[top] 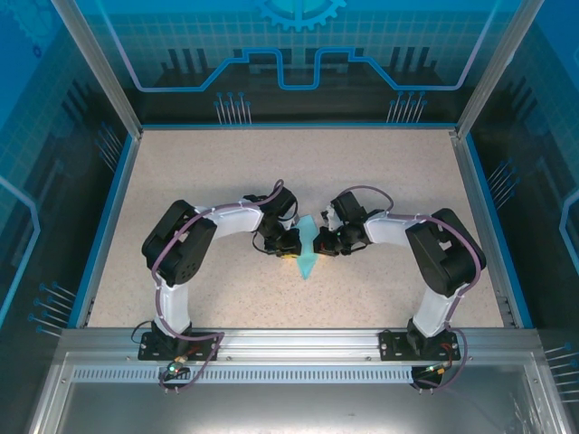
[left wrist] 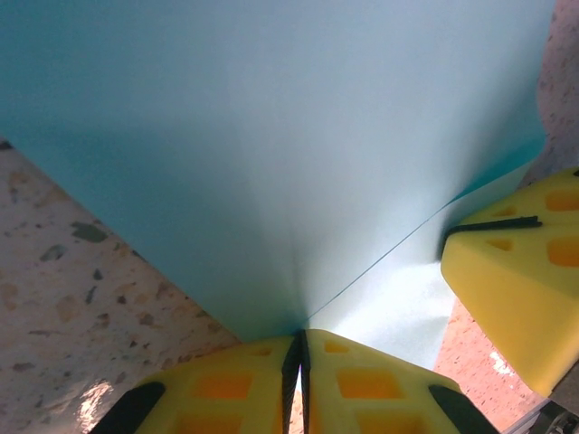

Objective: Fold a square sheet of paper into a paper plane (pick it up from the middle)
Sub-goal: Third fold the triangle at the center of the table.

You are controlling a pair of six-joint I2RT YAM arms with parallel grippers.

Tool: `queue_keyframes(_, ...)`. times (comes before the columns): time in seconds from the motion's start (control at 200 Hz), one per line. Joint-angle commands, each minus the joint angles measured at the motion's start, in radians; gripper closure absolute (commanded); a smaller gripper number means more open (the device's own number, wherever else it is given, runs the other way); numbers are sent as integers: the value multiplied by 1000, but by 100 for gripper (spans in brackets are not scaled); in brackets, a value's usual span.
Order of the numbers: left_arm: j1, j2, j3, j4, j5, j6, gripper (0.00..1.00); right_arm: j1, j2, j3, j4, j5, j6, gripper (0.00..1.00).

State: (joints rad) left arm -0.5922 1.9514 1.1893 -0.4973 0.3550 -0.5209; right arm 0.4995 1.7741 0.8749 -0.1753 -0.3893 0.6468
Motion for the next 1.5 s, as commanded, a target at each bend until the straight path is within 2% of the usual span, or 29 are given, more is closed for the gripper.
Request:
queue_keyframes(0.0,1,80,-21,-59,-157,26,86,1,27,-8,-93,122,-13,97)
queue_keyframes(0.36,-1,90,-10,-70,-167,40,86,-1,-27,-2,-143,247,-18,96)
queue_keyframes(0.7,-3,91,-2,-75,-165,51,86,31,-118,68,-169,232,-26,96)
queue_keyframes(1.04,-7,92,10,-80,-166,56,86,74,-78,95,-112,176,-5,96)
queue_keyframes(1.495,-8,84,18,-92,-166,64,86,39,39,99,-111,225,-50,96)
